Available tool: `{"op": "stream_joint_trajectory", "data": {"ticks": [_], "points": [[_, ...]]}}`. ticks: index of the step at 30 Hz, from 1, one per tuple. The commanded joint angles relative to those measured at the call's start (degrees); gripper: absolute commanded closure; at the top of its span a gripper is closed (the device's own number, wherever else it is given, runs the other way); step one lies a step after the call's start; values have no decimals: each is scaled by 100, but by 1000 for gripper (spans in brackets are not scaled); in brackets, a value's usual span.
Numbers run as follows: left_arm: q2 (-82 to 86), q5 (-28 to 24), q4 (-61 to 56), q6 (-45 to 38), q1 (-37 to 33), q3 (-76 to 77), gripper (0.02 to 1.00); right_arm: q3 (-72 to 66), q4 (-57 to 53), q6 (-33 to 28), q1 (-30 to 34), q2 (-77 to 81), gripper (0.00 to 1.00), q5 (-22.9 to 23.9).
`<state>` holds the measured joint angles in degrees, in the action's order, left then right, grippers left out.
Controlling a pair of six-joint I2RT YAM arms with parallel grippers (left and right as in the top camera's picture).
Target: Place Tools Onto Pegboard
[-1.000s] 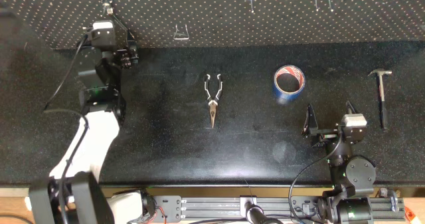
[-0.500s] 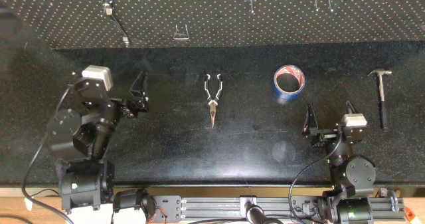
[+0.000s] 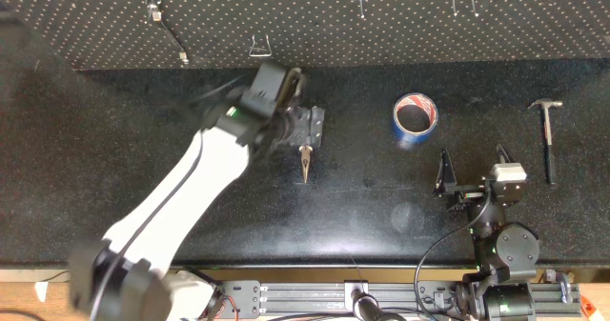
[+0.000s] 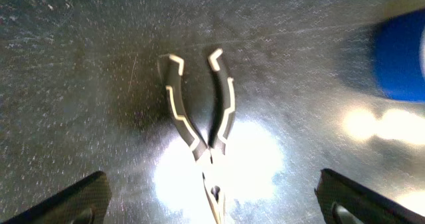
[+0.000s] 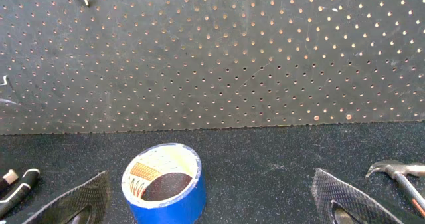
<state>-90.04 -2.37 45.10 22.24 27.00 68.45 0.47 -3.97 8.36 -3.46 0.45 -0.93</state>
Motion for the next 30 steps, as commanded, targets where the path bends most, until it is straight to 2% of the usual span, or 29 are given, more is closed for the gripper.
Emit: {"op": "stream_joint_trajectory", "data": {"ticks": [1, 7, 9, 17, 26, 29, 30], "points": [[-1300, -153, 271, 48, 2, 756, 20, -24, -26, 61, -37, -39, 12, 31], [-2105, -184, 262, 457, 7, 1145, 23, -24, -26, 61, -37, -39, 12, 31], [-2253, 9, 256, 654, 7, 1163, 20, -24, -26, 61, -37, -39, 12, 33], [-2568, 481, 247, 691, 7, 1366, 20, -24, -26, 61, -37, -39, 12, 33], [-2745, 492, 249, 691, 7, 1473, 20, -24, -26, 61, -37, -39, 12, 31], [-2745, 492, 254, 691, 7, 1473, 60, -24, -26, 61, -37, -39, 12, 33], [-2747, 494, 258, 691, 9, 1473, 119, -24, -26, 61, -37, -39, 12, 31]]}}
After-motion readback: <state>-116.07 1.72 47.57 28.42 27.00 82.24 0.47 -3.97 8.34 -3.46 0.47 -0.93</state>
